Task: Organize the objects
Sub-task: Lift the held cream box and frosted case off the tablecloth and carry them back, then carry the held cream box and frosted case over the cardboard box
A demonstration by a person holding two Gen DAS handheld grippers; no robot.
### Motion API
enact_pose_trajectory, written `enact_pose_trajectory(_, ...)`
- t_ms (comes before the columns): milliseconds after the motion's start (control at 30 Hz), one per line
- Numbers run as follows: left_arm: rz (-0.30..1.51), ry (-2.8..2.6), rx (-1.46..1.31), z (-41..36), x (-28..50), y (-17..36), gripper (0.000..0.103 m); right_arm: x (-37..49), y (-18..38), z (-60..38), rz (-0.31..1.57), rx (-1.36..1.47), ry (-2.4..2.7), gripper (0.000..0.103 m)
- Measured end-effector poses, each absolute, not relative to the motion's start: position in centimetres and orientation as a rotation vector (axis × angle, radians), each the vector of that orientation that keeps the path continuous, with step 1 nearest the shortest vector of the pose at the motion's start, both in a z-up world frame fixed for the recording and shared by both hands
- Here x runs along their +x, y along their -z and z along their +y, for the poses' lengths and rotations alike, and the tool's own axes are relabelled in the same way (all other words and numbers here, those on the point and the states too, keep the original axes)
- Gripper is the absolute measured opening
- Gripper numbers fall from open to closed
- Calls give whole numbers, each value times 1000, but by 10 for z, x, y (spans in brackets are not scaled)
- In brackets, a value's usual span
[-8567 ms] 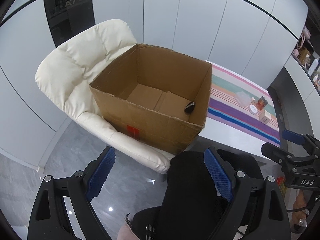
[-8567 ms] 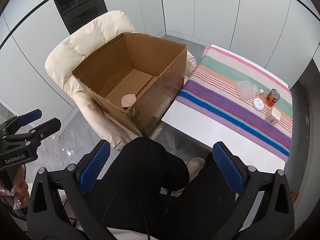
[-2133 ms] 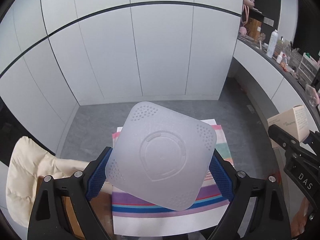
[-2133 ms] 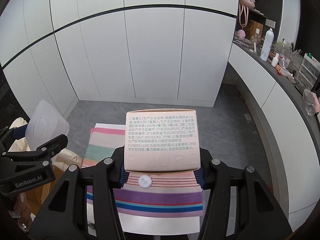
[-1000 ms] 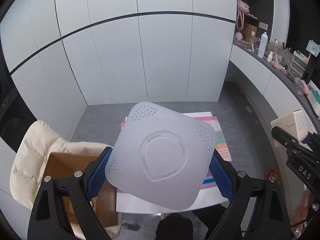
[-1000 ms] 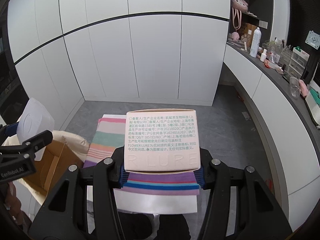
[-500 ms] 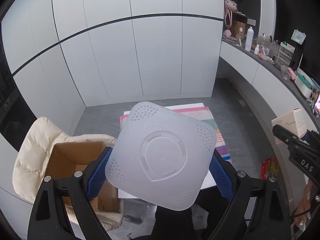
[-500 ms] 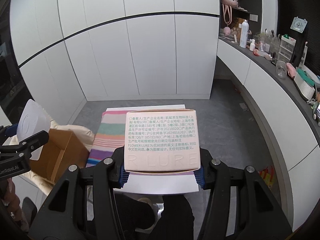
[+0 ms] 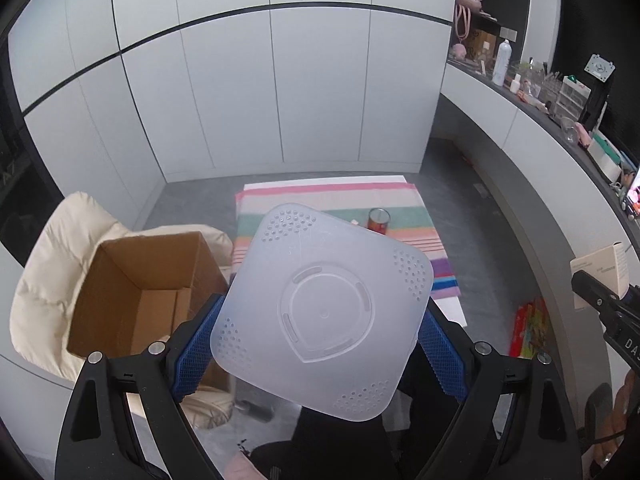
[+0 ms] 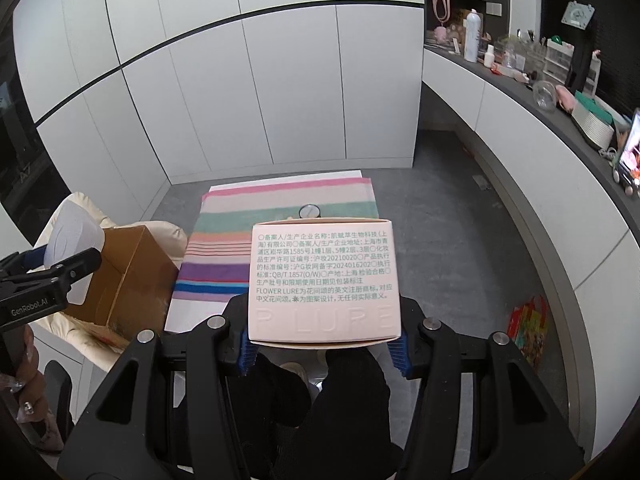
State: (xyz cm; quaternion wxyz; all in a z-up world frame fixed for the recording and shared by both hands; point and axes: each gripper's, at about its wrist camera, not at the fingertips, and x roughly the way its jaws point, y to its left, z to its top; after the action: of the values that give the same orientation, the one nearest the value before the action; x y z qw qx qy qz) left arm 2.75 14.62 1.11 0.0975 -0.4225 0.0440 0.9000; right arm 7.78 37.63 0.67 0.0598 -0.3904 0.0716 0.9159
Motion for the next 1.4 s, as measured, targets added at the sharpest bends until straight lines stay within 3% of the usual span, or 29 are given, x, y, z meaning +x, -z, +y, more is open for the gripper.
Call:
enact_pose_trajectory(900,128,-2662,-1332,105,59,33,92,94,23,351,127,-1269,-2729,54)
enact_pose_trajectory(1400,5,-2765,-1443,26,71,46,92,62,42,274,4,-1415,-2888,54)
